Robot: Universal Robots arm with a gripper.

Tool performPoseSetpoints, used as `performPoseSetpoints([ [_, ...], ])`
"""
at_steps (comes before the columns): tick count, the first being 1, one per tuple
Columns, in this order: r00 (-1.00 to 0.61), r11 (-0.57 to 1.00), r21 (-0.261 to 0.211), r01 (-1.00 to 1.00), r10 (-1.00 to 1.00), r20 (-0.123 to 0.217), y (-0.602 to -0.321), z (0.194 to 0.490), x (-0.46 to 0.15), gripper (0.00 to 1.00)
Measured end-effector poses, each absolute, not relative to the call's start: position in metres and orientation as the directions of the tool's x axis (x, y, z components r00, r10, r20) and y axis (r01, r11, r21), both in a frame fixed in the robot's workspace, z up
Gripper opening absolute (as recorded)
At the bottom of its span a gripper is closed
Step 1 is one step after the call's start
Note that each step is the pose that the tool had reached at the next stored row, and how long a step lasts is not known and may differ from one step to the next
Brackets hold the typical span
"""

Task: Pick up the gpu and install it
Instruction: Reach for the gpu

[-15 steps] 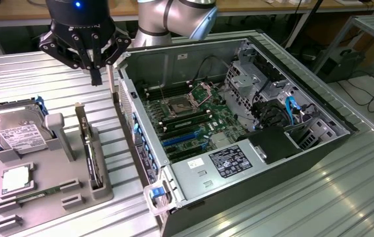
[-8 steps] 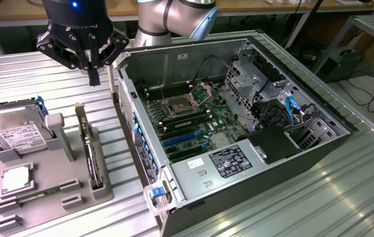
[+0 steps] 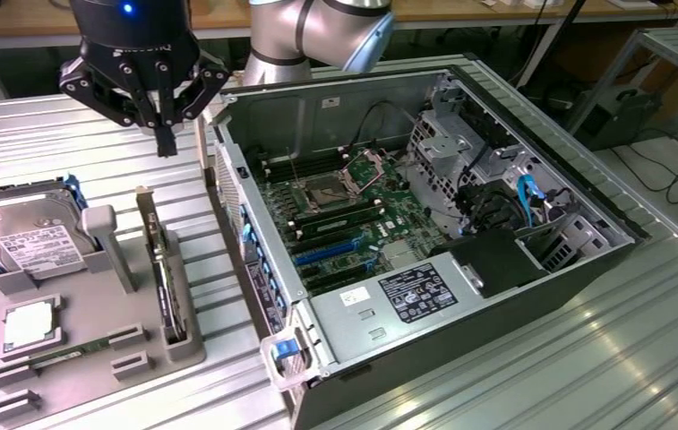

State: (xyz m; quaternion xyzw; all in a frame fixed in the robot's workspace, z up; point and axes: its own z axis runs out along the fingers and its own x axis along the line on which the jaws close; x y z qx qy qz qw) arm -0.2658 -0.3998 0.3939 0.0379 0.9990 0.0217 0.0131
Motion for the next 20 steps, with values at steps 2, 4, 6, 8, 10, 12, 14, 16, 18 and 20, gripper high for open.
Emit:
performPoseSetpoints([
  [2, -0.997, 0.996, 0.044, 0.075, 0.076, -0.024, -0.4, 0.394, -0.267, 0.11],
  [4, -0.997, 0.996, 0.044, 0.075, 0.076, -0.024, -0.4, 0.394, -0.269, 0.11],
  [6, -0.997, 0.996, 0.044, 0.075, 0.076, -0.024, -0.4, 0.394, -0.27, 0.11],
  [8, -0.997, 0.996, 0.044, 0.075, 0.076, -0.024, -0.4, 0.394, -0.271, 0.11],
  [10, -0.997, 0.996, 0.044, 0.075, 0.076, -0.024, -0.4, 0.394, -0.273, 0.11],
  [12, -0.997, 0.996, 0.044, 0.075, 0.076, -0.025, -0.4, 0.394, -0.275, 0.11],
  [14, -0.997, 0.996, 0.044, 0.075, 0.076, -0.024, -0.401, 0.394, -0.276, 0.11],
  [16, -0.997, 0.996, 0.044, 0.075, 0.076, -0.024, -0.403, 0.394, -0.278, 0.11],
  [18, -0.997, 0.996, 0.045, 0.075, 0.076, -0.025, -0.405, 0.394, -0.281, 0.11],
  [20, -0.997, 0.996, 0.045, 0.075, 0.076, -0.025, -0.406, 0.394, -0.282, 0.11],
])
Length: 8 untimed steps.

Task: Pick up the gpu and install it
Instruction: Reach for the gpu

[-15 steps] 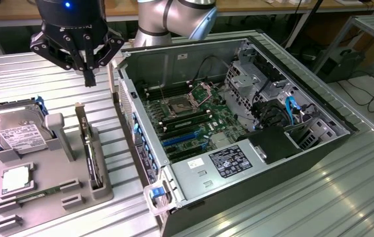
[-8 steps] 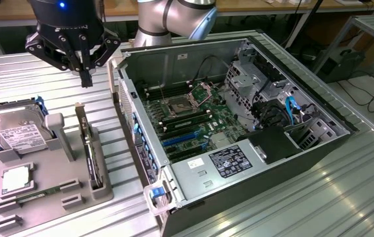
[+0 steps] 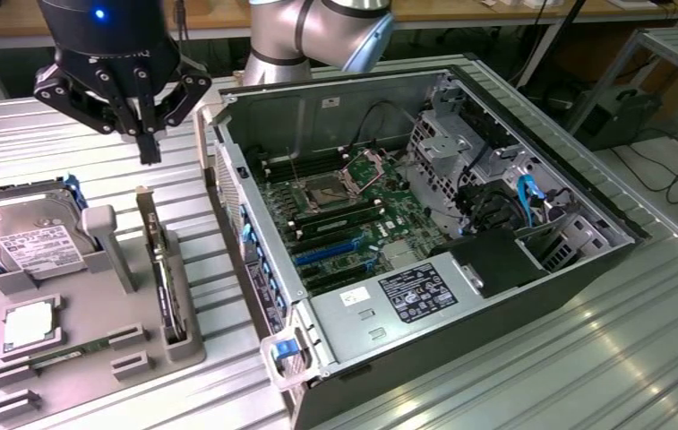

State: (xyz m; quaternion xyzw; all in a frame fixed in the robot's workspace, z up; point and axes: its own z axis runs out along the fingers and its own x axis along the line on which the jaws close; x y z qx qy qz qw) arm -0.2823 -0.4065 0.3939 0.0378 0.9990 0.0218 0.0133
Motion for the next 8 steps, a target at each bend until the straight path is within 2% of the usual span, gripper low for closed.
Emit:
performPoseSetpoints([
  [8, -0.997, 0.996, 0.045, 0.075, 0.076, -0.025, -0.4113, 0.3939, -0.2907, 0.11],
])
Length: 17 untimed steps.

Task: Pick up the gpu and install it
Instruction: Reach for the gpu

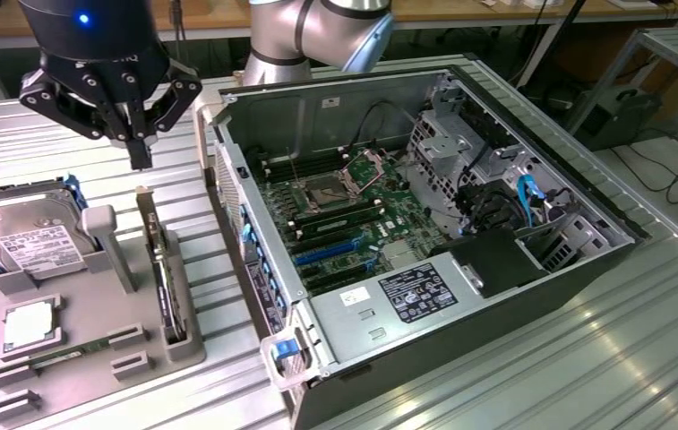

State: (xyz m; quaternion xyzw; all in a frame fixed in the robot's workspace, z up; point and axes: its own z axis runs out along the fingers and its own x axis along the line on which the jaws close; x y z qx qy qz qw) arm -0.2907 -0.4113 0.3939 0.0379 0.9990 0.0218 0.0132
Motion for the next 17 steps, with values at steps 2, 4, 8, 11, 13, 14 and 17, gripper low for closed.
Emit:
performPoseSetpoints([
  [2, -0.997, 0.996, 0.045, 0.075, 0.076, -0.025, -0.4126, 0.3939, -0.2928, 0.11],
  [4, -0.997, 0.996, 0.045, 0.075, 0.076, -0.025, -0.4135, 0.3939, -0.2944, 0.11],
  [8, -0.997, 0.996, 0.045, 0.075, 0.076, -0.025, -0.4154, 0.3939, -0.2976, 0.11],
  [11, -0.997, 0.996, 0.045, 0.075, 0.076, -0.025, -0.4167, 0.3939, -0.2995, 0.11],
  [13, -0.997, 0.996, 0.045, 0.075, 0.076, -0.025, -0.4175, 0.3939, -0.3008, 0.11],
  [14, -0.997, 0.996, 0.045, 0.075, 0.076, -0.025, -0.4178, 0.3939, -0.3011, 0.11],
  [17, -0.997, 0.996, 0.045, 0.075, 0.076, -0.025, -0.4185, 0.3939, -0.3014, 0.11],
])
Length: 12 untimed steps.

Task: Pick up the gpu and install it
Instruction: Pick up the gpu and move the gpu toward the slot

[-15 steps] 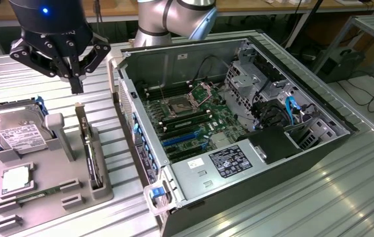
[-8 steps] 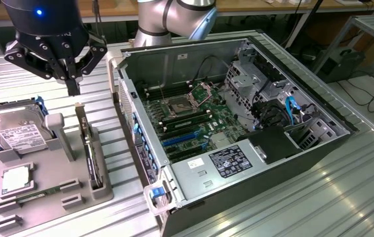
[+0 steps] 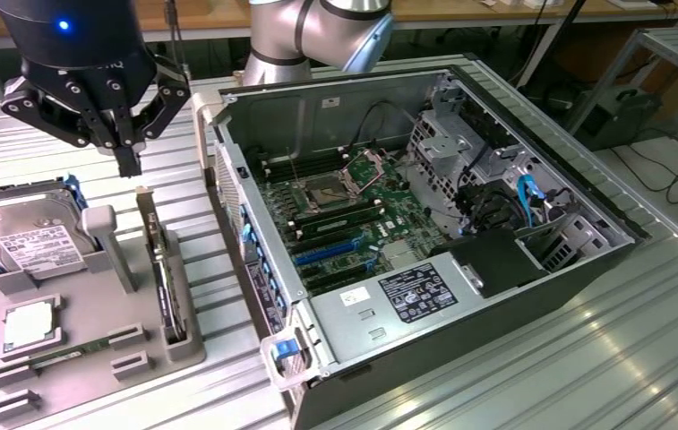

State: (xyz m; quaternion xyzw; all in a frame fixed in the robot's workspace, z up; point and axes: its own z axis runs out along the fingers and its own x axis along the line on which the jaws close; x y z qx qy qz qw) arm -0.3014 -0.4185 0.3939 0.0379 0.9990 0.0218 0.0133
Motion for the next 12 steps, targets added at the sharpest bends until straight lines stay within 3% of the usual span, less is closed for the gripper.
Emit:
performPoseSetpoints([
  [12, -0.997, 0.996, 0.045, 0.075, 0.076, -0.025, -0.4184, 0.3939, -0.3014, 0.11],
])
